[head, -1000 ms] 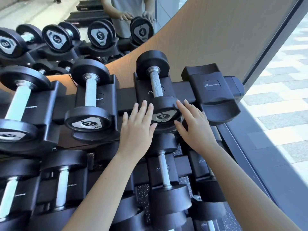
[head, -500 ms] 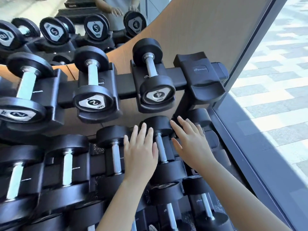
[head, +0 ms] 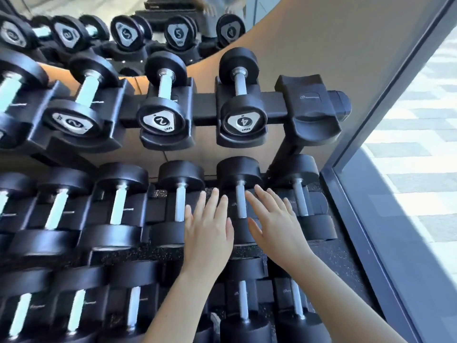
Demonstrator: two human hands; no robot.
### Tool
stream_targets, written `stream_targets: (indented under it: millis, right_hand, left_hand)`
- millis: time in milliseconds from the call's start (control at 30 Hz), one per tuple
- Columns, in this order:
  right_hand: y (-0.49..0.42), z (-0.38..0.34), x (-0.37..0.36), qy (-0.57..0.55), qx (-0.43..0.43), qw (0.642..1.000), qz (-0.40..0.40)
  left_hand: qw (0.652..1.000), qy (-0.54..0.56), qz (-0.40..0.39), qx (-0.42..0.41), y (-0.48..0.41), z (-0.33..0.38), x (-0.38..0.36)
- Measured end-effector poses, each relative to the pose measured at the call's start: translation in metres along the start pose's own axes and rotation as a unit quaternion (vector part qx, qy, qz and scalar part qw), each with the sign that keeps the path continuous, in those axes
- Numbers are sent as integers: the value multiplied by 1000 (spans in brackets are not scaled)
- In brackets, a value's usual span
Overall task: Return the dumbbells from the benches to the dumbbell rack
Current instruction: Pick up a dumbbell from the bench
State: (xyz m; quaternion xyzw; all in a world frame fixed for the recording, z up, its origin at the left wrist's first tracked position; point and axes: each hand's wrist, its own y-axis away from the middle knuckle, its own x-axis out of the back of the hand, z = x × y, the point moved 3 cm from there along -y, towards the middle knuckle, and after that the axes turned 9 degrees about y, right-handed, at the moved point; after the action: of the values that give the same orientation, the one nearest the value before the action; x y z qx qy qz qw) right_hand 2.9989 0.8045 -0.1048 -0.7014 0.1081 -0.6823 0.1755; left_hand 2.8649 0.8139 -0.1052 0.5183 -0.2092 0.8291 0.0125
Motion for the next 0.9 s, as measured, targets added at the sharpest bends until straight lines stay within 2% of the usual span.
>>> stream_targets:
  millis: [167,400,567,900]
  right_hand:
    - [37,4,7,-52,68,996,-17]
    - [89,3,13,-70,157,983,-62]
    - [114,-46,23,-120,258,955,-84]
    - [172,-145,57,-172,410,895,-46]
  left_hand:
    - [997,-16,11,68,57,20,-2]
    - [986,-25,27,160,138,49,0]
    - [966,-65,55,243,198,48,26]
    - [908,-128,107,383,310,39,83]
